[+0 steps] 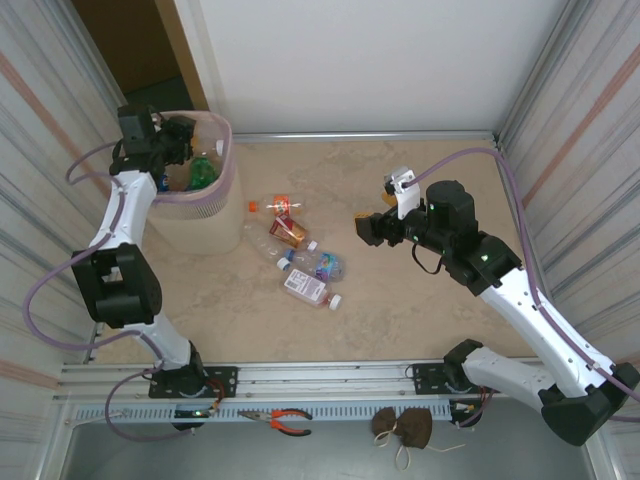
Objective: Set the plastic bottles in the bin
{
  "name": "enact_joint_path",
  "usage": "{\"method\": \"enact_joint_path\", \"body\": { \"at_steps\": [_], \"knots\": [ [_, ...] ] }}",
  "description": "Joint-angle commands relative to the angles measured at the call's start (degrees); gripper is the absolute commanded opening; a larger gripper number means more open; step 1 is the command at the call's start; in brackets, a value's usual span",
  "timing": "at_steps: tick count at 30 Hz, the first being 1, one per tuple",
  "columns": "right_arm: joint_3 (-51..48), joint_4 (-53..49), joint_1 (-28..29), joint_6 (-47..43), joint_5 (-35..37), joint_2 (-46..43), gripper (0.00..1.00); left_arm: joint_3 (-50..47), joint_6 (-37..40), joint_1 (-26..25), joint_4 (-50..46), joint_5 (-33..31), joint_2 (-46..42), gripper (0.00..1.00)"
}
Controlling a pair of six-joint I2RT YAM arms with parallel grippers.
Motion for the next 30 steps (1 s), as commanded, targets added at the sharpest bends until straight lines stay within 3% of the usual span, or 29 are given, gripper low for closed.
{"method": "enact_joint_path", "body": {
  "at_steps": [1,10,20,25,30],
  "knots": [
    [1.11,-0.87,0.61,0.67,0.81,-1.13,0.8,3.09,2.68,0.44,-3.39,1.63,-2.94,0.31],
    [1.28,-3.72,0.74,5.12,0.47,0.13,0.79,3.46,10.54,0.43,-6.6,4.97,-8.6,0.35],
    [1.97,-8.38,3.95,18.92,2.33,9.35,0.71,-2.1,23.86,0.38,-10.27,9.78,-20.14,0.4],
    [1.58,-9.81,8.48,7.3,1.23,13.83,0.7,-7.14,27.99,0.42,-10.03,13.02,-26.0,0.42],
    [0.76,-11.99,8.94,-6.63,-1.19,17.68,0.66,-11.13,30.69,0.44,-12.03,13.84,-30.43,0.43]
  ]
}}
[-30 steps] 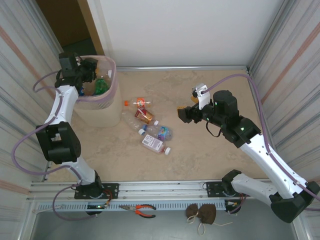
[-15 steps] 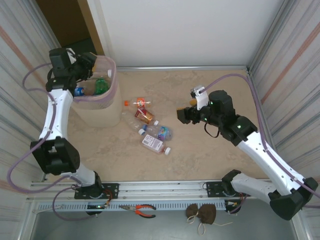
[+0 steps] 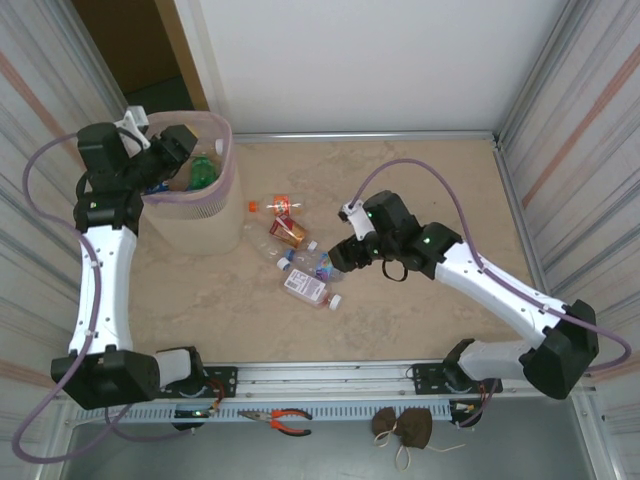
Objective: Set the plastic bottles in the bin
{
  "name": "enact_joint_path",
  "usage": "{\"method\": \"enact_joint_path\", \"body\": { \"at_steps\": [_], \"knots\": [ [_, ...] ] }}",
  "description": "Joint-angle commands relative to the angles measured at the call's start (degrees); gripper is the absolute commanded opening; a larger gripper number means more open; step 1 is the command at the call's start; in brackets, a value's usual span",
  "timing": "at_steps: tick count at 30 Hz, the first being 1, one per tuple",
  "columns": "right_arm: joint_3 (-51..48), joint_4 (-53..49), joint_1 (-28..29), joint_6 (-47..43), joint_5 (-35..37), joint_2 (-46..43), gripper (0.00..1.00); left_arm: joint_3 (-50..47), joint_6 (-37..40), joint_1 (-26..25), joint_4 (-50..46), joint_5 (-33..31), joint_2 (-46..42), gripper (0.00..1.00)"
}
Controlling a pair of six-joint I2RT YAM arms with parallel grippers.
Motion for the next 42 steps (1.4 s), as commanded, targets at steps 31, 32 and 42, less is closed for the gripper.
{"method": "enact_joint_path", "body": {
  "at_steps": [31,32,42],
  "knots": [
    [-4.42,-0.2,13.78,-10.61,6.75,25.51,0.65,-7.72,2.33,0.43,-2.67,4.06,-7.79,0.47],
    [-4.13,-0.43,13.97,-10.58,6.99,26.12,0.63,-7.56,2.44,0.49,-2.71,4.03,-7.82,0.47],
    [-3.63,-0.4,14.48,-10.43,8.05,26.91,0.41,-7.27,2.54,0.47,-3.07,3.7,-8.06,0.47]
  ]
}}
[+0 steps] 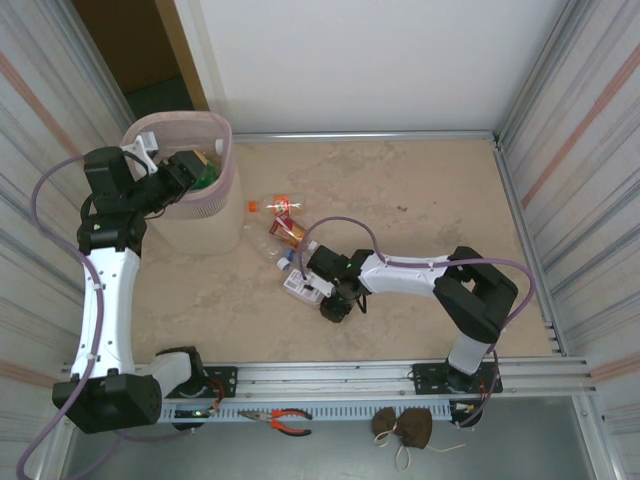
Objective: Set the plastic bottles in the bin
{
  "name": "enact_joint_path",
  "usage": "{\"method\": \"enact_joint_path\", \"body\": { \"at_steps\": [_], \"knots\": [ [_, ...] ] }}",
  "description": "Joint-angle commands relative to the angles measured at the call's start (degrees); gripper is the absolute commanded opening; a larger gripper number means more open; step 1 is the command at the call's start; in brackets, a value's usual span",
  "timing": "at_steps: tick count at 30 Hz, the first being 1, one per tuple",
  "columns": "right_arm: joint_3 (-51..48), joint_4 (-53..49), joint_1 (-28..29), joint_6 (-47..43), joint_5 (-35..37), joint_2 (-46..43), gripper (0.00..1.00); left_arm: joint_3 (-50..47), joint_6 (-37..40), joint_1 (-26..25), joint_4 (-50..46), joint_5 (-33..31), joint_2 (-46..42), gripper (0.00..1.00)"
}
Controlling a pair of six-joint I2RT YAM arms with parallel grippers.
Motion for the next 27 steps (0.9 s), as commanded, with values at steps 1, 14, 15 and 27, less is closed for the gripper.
{"method": "enact_joint_path", "body": {
  "at_steps": [1,14,15,27],
  "knots": [
    [0.85,-0.44,0.77,-0.71,0.49,-0.41,0.39,0.54,0.17,0.5,-0.23,1.08,-1.76,0.47],
    [1.19,-0.17,1.33,1.1,-1.98,-12.45,0.33,0.78,2.04,0.2,-3.73,0.54,-3.18,0.6],
    [1.31,0.42,1.19,1.55,-1.78,-13.84,0.33,0.76,1.99,-0.01,-3.73,0.47,-3.28,0.61],
    [6.26,10.05,-5.02,12.47,-3.44,-24.42,0.32,-1.75,2.99,-11.5,0.38,-1.78,-3.07,0.76]
  ]
}}
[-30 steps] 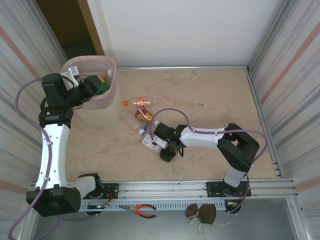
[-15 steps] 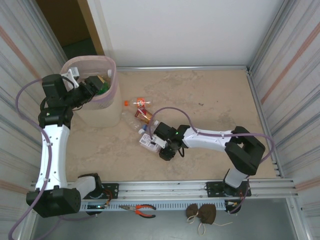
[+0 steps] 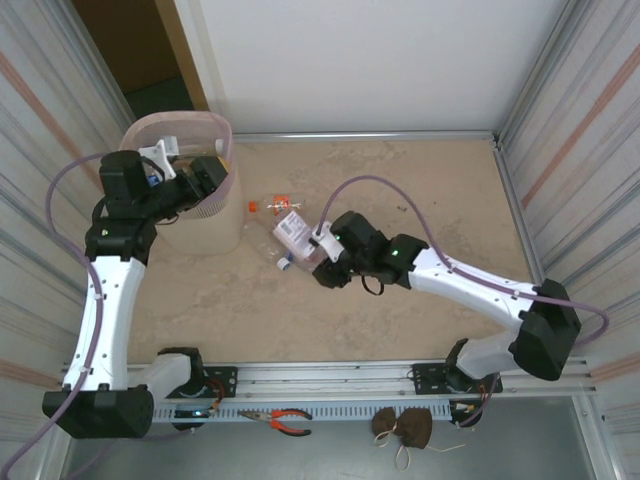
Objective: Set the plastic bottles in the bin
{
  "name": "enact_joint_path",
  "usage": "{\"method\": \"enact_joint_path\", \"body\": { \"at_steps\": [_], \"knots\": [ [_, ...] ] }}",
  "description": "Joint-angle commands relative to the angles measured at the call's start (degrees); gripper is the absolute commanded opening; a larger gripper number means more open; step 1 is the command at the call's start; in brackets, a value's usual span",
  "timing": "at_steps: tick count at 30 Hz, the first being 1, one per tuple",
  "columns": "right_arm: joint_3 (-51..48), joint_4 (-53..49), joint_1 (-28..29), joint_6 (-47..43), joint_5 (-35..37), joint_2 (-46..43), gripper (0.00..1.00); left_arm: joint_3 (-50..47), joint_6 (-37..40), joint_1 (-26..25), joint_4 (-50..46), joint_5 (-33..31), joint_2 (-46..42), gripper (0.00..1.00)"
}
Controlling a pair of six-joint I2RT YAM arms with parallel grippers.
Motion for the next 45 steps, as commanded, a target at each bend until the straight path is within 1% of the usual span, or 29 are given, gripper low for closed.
{"method": "enact_joint_path", "body": {
  "at_steps": [1,5,9,13,18,22,27,33,38,42,45],
  "knots": [
    [2.81,5.47,-1.29,5.63,-0.89,-3.1,0.33,-1.68,0.77,-4.46,3.54,-1.61,-0.52,0.77],
    [4.35,8.24,-2.75,8.57,-1.24,-3.97,0.32,-1.42,1.55,-10.9,5.24,-3.78,1.29,0.8],
    [5.24,10.91,-4.16,10.86,-3.46,-4.57,0.32,-0.7,2.76,-17.4,6.27,-7.41,3.51,0.82],
    [6.06,11.59,-4.7,11.6,-4.81,-4.48,0.32,-0.12,3.48,-21.92,8.15,-9.03,5.81,0.83],
    [6.14,11.83,-4.87,12.07,-5.6,-4.56,0.32,1.2,6.06,-26.34,8.84,-12.05,7.86,0.77],
    [6.03,11.83,-4.91,12.17,-5.88,-4.7,0.32,1.68,6.53,-27.61,9.16,-13.53,8.71,0.73],
    [5.72,11.85,-4.94,12.43,-6.13,-4.9,0.32,1.9,6.04,-28.3,10.54,-13.62,9.64,0.65],
    [5.72,11.64,-4.89,12.52,-5.66,-5.03,0.32,2.47,6.01,-28.71,10.78,-13.45,9.97,0.52],
    [5.78,11.23,-4.9,12.54,-4.79,-5.13,0.33,2.64,5.94,-28.75,10.94,-13.84,9.58,0.44],
    [6.06,11.12,-4.91,12.61,-4.39,-5.49,0.4,3.25,5.81,-28.76,10.42,-15.1,9.23,0.42],
    [6.47,10.8,-4.96,12.79,-3.97,-6.29,0.58,4.55,5.72,-28.76,8.7,-17.31,9.11,0.41]
  ]
}}
